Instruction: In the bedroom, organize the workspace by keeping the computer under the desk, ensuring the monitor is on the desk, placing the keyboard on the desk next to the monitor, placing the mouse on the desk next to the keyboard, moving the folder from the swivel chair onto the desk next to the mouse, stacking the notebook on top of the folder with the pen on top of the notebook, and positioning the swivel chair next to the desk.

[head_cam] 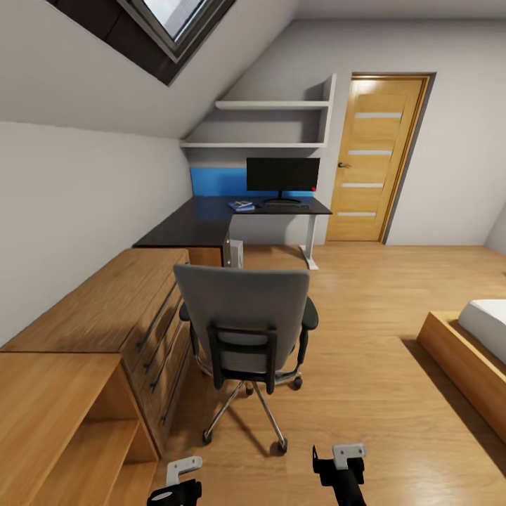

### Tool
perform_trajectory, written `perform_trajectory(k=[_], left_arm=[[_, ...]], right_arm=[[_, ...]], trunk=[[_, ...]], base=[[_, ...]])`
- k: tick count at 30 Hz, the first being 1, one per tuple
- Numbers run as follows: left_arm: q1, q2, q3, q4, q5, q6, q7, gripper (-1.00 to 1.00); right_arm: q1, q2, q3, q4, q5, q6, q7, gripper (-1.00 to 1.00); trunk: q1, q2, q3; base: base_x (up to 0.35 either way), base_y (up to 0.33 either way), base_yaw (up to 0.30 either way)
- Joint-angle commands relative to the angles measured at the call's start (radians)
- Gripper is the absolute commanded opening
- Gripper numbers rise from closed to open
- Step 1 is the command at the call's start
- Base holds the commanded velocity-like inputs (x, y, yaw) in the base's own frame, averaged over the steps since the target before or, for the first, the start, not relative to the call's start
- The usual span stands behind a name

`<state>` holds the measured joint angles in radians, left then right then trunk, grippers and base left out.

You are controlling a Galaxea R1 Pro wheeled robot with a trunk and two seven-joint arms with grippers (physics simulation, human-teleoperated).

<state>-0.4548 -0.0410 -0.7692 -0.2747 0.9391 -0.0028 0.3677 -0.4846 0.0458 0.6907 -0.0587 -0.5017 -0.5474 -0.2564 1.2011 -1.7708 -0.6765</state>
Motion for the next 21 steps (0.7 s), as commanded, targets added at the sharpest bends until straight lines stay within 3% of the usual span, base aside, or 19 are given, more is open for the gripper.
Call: perform_trajectory(k=[1,10,14,21], left_arm=[[-0.001,0.0,-0.009,-0.001,0.007,0.0,0.006,1.0],[-0.001,-0.003,-0.01,0.041,-0.002,-0.002,0.005,1.0],[-0.001,0.002,-0.002,0.042,0.004,-0.069,0.006,1.0],[-0.017,0.001,-0.004,0.016,0.001,-0.081,0.014,1.0]], right_arm=[[-0.001,0.0,0.009,0.0,-0.006,-0.002,-0.006,1.0],[0.0,0.0,0.009,0.0,-0.006,-0.002,-0.006,1.0],[-0.001,-0.004,0.009,-0.002,-0.005,-0.003,-0.005,1.0],[-0.003,0.001,0.007,-0.058,-0.004,0.014,-0.006,1.0]], trunk=[[0.004,-0.008,-0.004],[0.038,-0.071,-0.032],[0.054,-0.099,-0.045],[0.081,-0.148,-0.067]], base=[[0.0,0.0,0.0],[0.0,0.0,0.0],[0.0,0.0,0.0],[0.0,0.0,0.0]])
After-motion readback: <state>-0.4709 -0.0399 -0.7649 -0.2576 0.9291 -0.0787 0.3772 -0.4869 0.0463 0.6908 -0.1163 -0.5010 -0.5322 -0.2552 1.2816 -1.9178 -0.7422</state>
